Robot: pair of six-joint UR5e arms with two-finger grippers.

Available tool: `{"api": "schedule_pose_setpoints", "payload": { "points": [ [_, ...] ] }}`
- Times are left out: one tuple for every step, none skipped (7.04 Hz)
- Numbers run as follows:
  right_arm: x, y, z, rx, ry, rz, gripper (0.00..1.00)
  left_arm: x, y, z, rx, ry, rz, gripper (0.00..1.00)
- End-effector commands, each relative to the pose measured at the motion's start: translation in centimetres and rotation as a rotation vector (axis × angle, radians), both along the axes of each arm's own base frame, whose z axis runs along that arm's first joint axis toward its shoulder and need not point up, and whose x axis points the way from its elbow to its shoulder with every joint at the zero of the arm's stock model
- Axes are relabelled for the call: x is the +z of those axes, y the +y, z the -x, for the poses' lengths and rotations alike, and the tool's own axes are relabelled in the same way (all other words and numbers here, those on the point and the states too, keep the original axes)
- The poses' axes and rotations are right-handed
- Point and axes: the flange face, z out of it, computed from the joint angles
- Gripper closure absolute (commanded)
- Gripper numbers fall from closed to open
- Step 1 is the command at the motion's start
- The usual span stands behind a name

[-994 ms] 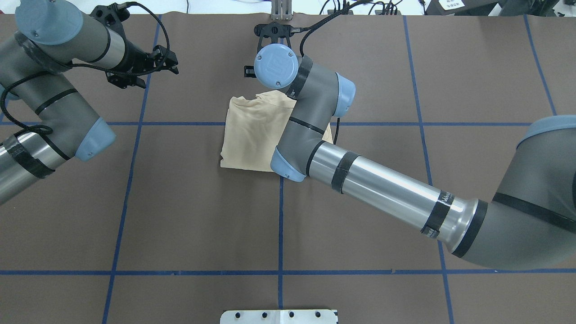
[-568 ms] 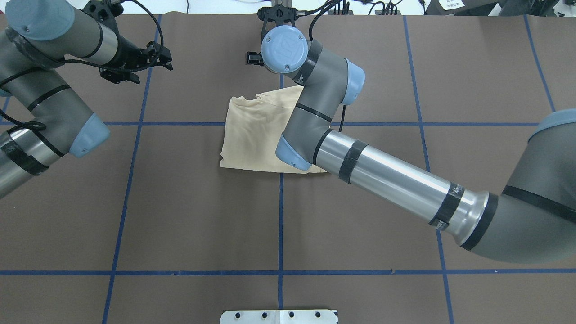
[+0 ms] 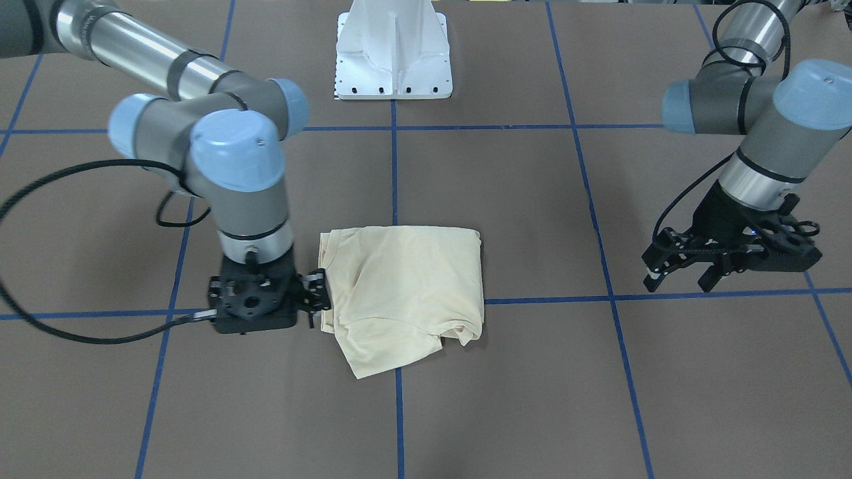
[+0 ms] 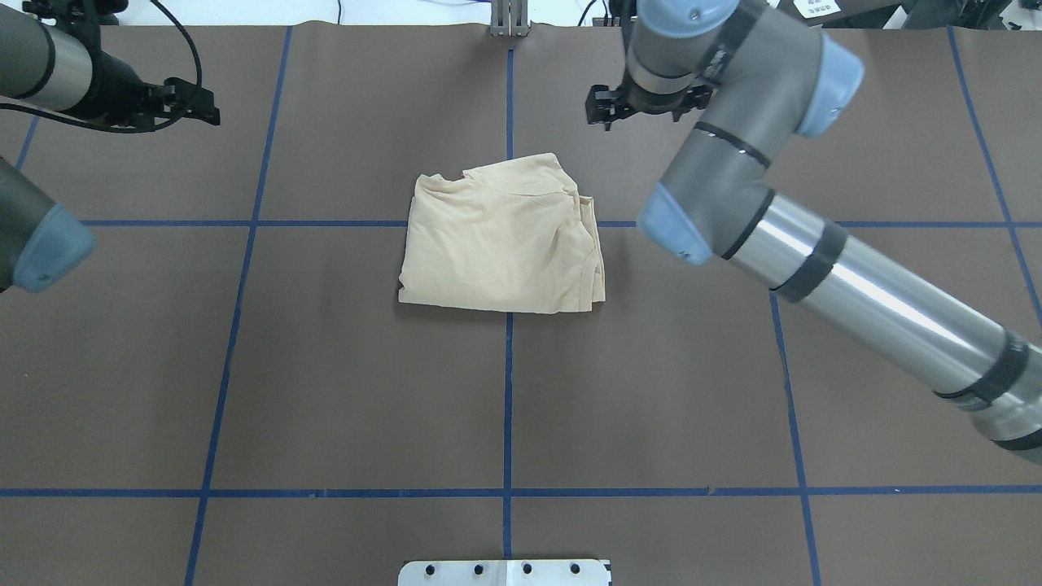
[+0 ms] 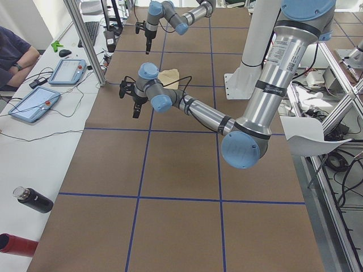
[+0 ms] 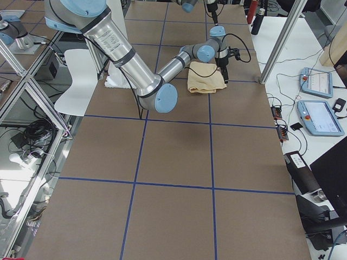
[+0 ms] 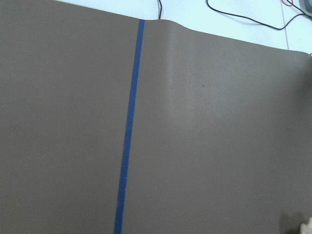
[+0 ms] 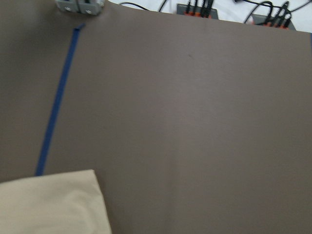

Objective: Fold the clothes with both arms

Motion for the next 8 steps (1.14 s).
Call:
{"api": "schedule_pose_setpoints", "payload": {
  "points": [
    [7.9, 2.9, -12.8, -0.081, 0.044, 0.037, 0.00, 3.8, 2.6, 6.4, 0.029, -0.090, -0.076, 0.00],
    [11.4, 3.9, -16.9, -0.142, 0.025, 0.057, 0.00, 7.2, 3.6, 9.9, 0.095, -0.174, -0.143, 0.00],
    [16.0, 5.1, -22.2, -0.182, 0.033, 0.060, 0.00, 8.9, 3.2, 13.9, 0.121, -0.230, -0.189, 0.00],
    [20.0, 5.8, -27.7, -0.245, 0.032, 0.040, 0.00, 11.6, 3.0, 18.1, 0.157, -0.252, -0.182, 0.00],
    [23.8, 7.3, -32.3, -0.271, 0.016, 0.046, 0.00, 13.8, 3.0, 21.3, 0.248, -0.278, -0.235, 0.00],
    [26.6, 8.8, -36.0, -0.307, 0.010, 0.027, 0.00, 16.9, 2.7, 24.6, 0.288, -0.334, -0.268, 0.00],
    [28.5, 10.0, -38.6, -0.282, 0.007, 0.049, 0.00, 18.8, 2.9, 26.1, 0.275, -0.343, -0.247, 0.00],
    [29.1, 10.0, -39.4, -0.266, 0.014, 0.060, 0.00, 20.3, 3.3, 26.7, 0.264, -0.345, -0.216, 0.00]
  ]
}}
